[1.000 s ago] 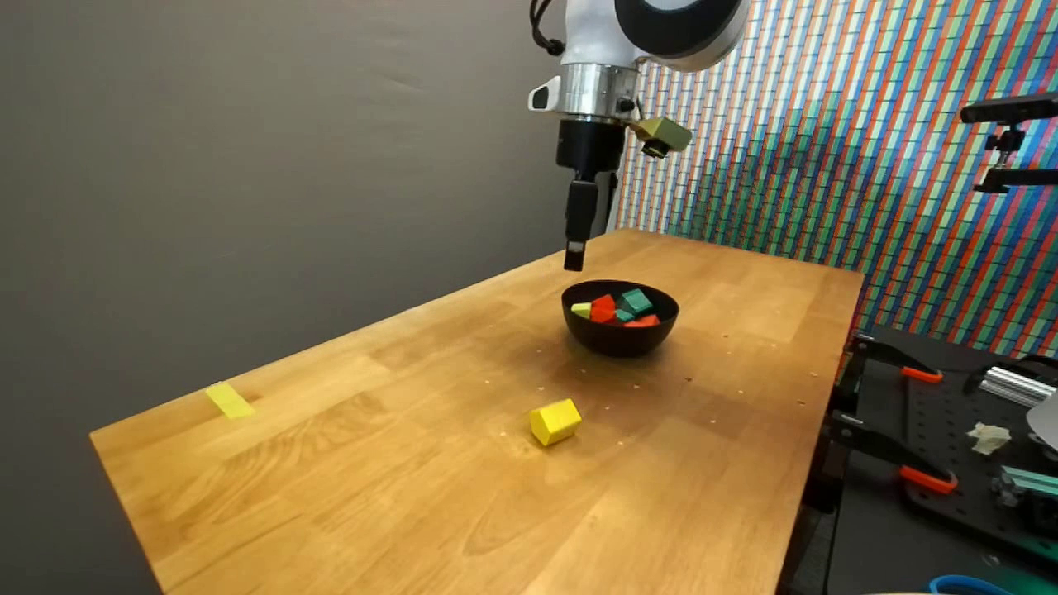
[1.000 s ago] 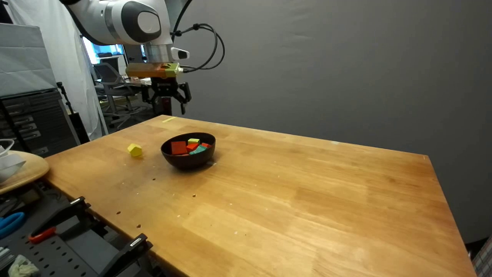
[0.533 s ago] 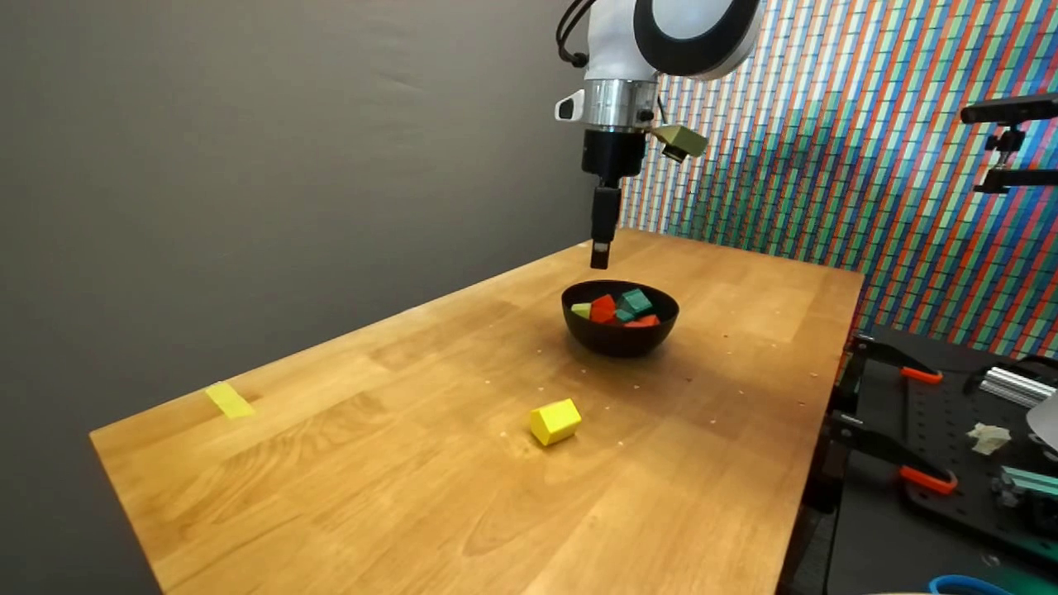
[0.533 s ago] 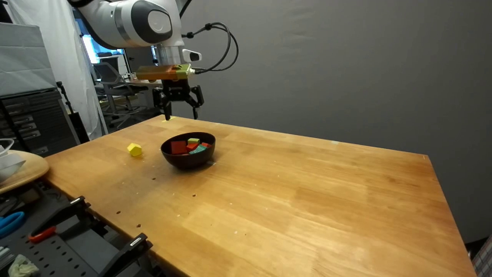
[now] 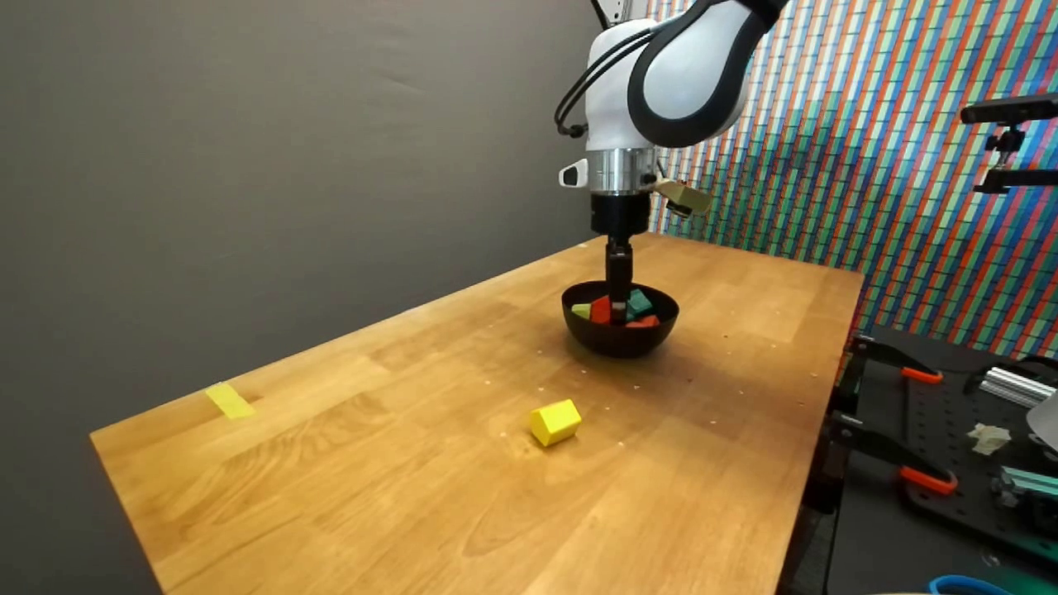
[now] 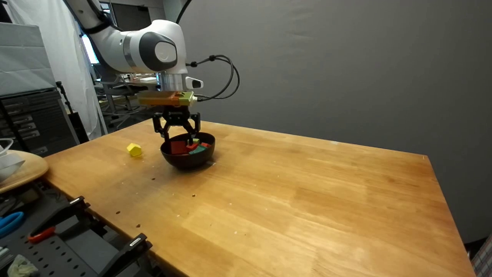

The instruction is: Take the blocks out of the bowl and place them on the table

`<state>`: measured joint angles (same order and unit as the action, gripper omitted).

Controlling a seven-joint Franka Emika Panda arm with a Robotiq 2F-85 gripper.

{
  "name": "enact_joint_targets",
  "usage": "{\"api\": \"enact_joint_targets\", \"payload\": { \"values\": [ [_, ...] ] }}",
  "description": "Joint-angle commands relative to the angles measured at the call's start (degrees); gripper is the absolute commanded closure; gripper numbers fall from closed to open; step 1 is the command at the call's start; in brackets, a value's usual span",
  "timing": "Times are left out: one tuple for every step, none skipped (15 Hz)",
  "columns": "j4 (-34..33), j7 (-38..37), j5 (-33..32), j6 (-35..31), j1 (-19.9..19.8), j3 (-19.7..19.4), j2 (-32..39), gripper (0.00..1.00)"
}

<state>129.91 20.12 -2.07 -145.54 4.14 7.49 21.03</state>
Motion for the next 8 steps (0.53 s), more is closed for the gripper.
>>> {"api": "enact_joint_targets", "payload": {
  "values": [
    [-0.9,1.4,-1.4,-1.0,-0.6,0.6,1.9,0.21],
    [-1.4,1.6,-1.6,-1.0,-0.5,0.7,2.6,0.20],
    [-2.0,1.8,-1.8,-0.9,-0.4,0.7,3.3,0.20],
    [-2.8,1.9,-2.2,-0.6,-0.3,0.7,3.9,0.20],
    [-3.2,1.9,-2.7,-0.5,-0.2,0.7,4.3,0.21],
    [-3.6,1.9,-3.2,-0.4,-0.1,0.7,4.7,0.21],
    [-4.0,2.0,-3.5,-0.3,-0.1,0.9,5.1,0.22],
    [-4.3,2.3,-3.5,-0.3,-0.2,1.2,5.4,0.22]
  ]
}}
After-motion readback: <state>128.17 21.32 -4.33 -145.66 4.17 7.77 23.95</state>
